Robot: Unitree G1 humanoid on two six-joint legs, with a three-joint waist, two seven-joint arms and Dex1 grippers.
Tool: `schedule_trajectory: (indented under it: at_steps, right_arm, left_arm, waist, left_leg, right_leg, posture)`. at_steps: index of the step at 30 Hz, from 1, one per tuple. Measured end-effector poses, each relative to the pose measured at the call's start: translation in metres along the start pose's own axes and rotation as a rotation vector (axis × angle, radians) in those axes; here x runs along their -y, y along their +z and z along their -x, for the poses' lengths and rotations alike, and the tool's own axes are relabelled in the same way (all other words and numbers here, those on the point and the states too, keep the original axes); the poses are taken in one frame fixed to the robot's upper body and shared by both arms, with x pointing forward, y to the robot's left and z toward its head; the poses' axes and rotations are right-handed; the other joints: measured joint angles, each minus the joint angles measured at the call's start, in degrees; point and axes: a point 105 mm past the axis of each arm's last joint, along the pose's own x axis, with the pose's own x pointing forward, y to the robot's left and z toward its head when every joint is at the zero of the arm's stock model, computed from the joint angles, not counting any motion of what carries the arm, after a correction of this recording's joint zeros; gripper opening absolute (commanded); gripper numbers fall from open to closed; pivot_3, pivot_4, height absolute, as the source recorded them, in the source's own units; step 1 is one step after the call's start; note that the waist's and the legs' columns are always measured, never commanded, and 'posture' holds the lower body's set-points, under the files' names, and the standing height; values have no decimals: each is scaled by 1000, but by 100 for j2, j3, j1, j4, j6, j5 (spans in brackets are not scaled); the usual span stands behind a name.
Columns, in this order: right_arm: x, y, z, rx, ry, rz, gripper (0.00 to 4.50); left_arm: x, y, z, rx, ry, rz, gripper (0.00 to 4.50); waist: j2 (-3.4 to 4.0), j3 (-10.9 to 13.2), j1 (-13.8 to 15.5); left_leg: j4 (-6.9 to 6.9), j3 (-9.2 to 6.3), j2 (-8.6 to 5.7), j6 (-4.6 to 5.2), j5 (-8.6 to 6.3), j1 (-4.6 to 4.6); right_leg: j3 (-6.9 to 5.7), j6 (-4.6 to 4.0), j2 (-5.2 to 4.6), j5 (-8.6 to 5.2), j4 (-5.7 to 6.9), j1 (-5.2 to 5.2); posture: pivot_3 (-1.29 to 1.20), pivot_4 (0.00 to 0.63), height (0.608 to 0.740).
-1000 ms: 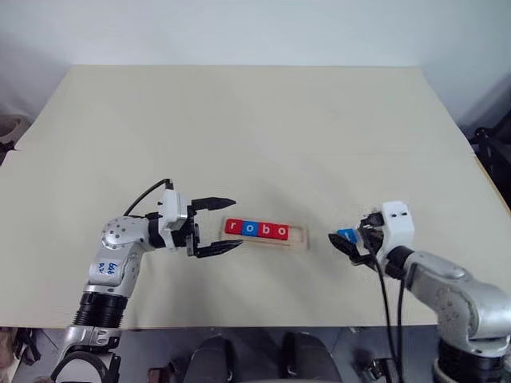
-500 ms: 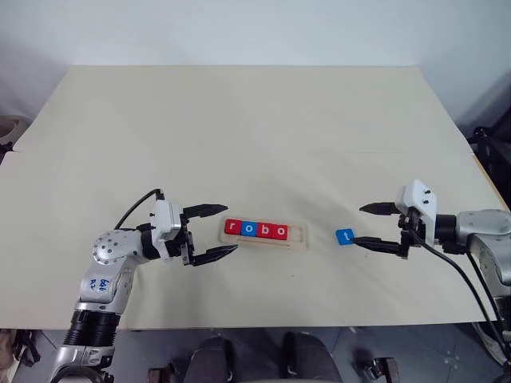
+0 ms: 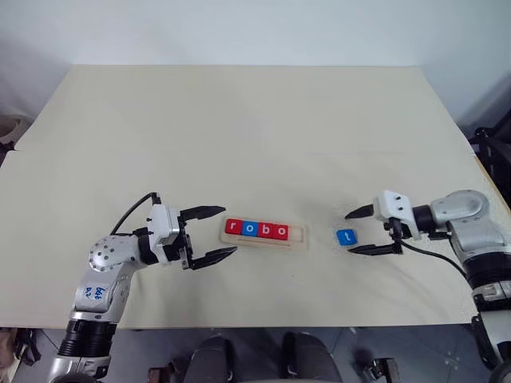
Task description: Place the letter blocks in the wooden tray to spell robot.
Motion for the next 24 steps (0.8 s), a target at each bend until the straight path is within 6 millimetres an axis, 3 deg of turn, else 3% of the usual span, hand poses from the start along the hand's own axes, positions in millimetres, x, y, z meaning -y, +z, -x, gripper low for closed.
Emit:
schedule_trajectory:
  at_steps: [4,6,11,18,24]
  right_arm:
    - [0,0,0,1,2,2,1897]
    - [0,0,-1,3,2,2,1467]
    - [0,7,-3,5,12,-3,1467]
    - [0,66,-28,136,31,-35,1467]
    - [-5,80,-49,127,35,-63,1467]
  left_arm:
    - [0,1,0,1,2,-5,4500]
    - [1,3,-1,4,-1,-13,4500]
    - [1,3,-1,3,-2,-14,4500]
    - [0,5,-1,6,-5,-20,4500]
    - [-1,5,-2,7,-5,-22,4500]
  waist:
    - [0,0,-1]
    - [0,0,-2]
    - [1,0,-1]
    - [3,1,4]
    - [2,1,33]
  left_leg:
    - [0,-3,0,0,0,0]
    - [1,-3,0,0,0,1]
    - [1,-5,1,-1,0,1]
    - [1,-21,4,-3,1,0]
    - [3,-18,-4,-1,0,-5]
  right_leg:
    - [0,0,0,0,2,0]
    - [0,0,0,0,2,1]
    - [1,0,0,0,4,-1]
    - [1,-1,3,-1,9,-5]
    - [-2,1,-5,1,4,-3]
  posture:
    - [0,150,740]
    - [0,150,740]
    - [0,150,740]
    - [0,150,740]
    - [0,150,740]
